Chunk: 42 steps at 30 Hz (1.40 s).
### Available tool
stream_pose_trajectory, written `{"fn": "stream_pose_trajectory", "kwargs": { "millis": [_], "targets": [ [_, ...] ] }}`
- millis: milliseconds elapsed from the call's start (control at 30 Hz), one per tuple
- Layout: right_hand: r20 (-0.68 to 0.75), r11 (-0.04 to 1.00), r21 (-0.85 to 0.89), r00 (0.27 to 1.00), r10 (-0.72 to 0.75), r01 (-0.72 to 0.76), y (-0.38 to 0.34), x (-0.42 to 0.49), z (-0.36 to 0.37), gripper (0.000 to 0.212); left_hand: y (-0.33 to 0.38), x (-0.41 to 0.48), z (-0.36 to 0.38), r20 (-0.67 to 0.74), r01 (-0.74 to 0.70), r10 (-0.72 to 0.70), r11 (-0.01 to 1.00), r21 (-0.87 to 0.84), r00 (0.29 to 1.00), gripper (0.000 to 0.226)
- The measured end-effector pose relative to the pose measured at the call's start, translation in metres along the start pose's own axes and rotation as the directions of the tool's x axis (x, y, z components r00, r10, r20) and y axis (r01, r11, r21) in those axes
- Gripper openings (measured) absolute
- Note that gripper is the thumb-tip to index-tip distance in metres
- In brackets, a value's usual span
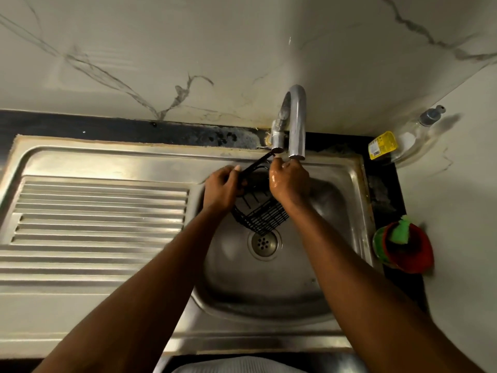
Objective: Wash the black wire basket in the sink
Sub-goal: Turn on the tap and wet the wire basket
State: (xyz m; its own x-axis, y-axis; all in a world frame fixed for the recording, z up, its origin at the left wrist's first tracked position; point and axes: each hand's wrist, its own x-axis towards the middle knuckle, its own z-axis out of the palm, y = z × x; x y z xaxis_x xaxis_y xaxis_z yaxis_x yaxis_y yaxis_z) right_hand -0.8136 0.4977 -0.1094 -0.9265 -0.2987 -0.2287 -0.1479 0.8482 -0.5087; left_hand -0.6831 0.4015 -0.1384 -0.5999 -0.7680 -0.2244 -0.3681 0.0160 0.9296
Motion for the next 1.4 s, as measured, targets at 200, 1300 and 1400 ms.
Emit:
{"fn": "stream_pose_trajectory", "kwargs": {
  "millis": [200,1300,1400],
  "targets": [
    [-0.091,0.974,-0.094,0.973,-0.213,0.204,-0.014,-0.04,0.011,0.064,0.017,0.002,0.01,-0.064,-0.095,0.125,0.933,0.347,0.99,0.054],
    [0.258,0.998,0.03,0.965,-0.053,0.047,-0.049,-0.114,0.033,0.083,-0.011,-0.03,-0.006,-0.141,0.036,-0.001,0.968,0.247,0.99,0.02],
    [0.262,0.999,0.036,0.964,-0.032,0.024,-0.034,-0.098,0.031,0.086,-0.006,-0.031,-0.002,-0.185,0.079,-0.046,0.982,0.174,0.982,0.04]
  ]
}}
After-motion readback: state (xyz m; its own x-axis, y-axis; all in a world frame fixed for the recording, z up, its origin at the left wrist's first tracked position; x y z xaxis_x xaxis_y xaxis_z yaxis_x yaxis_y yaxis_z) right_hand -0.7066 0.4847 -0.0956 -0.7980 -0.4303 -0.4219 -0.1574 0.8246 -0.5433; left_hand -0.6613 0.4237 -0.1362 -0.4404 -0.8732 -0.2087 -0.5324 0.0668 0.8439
